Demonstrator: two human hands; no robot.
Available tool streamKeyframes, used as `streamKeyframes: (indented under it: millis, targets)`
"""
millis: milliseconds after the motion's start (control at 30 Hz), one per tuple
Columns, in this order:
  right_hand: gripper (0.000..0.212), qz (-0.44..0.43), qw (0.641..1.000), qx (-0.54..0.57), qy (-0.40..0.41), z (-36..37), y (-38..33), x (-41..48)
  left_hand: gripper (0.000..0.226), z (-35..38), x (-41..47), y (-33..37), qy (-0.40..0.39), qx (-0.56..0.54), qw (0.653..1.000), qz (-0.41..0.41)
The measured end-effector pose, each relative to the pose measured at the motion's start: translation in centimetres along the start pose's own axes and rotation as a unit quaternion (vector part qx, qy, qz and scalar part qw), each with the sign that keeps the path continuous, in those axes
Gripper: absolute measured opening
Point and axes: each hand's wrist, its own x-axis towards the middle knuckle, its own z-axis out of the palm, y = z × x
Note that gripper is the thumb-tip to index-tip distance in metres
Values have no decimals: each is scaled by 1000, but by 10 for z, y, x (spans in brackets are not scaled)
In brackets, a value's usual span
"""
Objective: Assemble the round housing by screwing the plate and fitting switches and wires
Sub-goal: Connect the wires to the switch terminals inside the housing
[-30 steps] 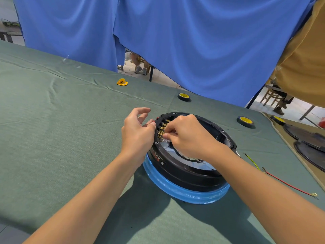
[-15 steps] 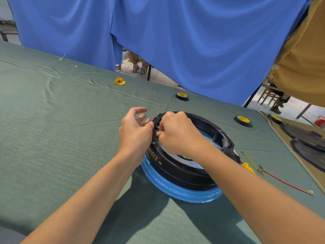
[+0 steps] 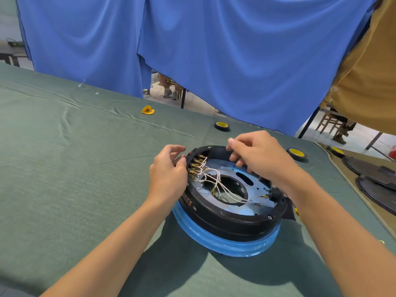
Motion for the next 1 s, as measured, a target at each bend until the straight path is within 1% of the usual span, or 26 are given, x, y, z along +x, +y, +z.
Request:
streamKeyframes:
  millis: [67, 167, 233, 300, 367, 400, 433, 500, 567, 600, 667, 767, 933, 967, 1000]
  targets:
    - [21, 8, 999, -39, -18, -12, 17, 0, 26, 2, 7, 2, -17, 25, 999, -21]
    - [13, -4, 987, -137, -88, -11, 36, -4, 18, 5, 26, 12, -71, 65, 994, -56]
    - [11, -13, 981, -155, -112, -4, 40, -5, 16, 8, 36, 18, -96, 123, 986, -54]
    - [15, -17, 981, -152, -121, 4, 38, -2, 18, 13, 39, 20, -100, 170, 980, -38]
    - [29, -12, 979, -155, -130, 13, 33, 3, 17, 18, 37, 18, -92, 194, 977, -16]
    - [37, -4, 979, -153, -139, 17, 31, 6, 17, 19, 35, 15, -85, 200, 976, -4]
    - [39, 10, 978, -141, -152, 22, 28, 9, 18, 20, 33, 13, -79, 199, 977, 6]
    - [28, 45, 978, -94, -180, 30, 25, 12, 18, 19, 32, 11, -71, 191, 979, 15]
    - [15, 81, 979, -49, -179, 32, 24, 16, 17, 18, 32, 9, -66, 187, 980, 18]
    - [11, 97, 980, -24, -175, 31, 25, 19, 16, 18, 32, 9, -65, 187, 980, 20]
    - [9, 112, 978, 10, -177, 24, 27, 22, 15, 17, 32, 8, -63, 184, 981, 19]
    - [3, 99, 976, 21, -193, 15, 30, 27, 15, 17, 31, 7, -63, 178, 982, 20]
    - [14, 63, 970, 73, -225, 6, 35, 30, 16, 17, 31, 9, -66, 212, 974, 36]
    - [14, 49, 971, 59, -224, 3, 36, 29, 16, 16, 30, 10, -70, 224, 971, 40]
    - [14, 26, 975, 14, -219, -1, 37, 28, 15, 16, 29, 11, -76, 237, 967, 46]
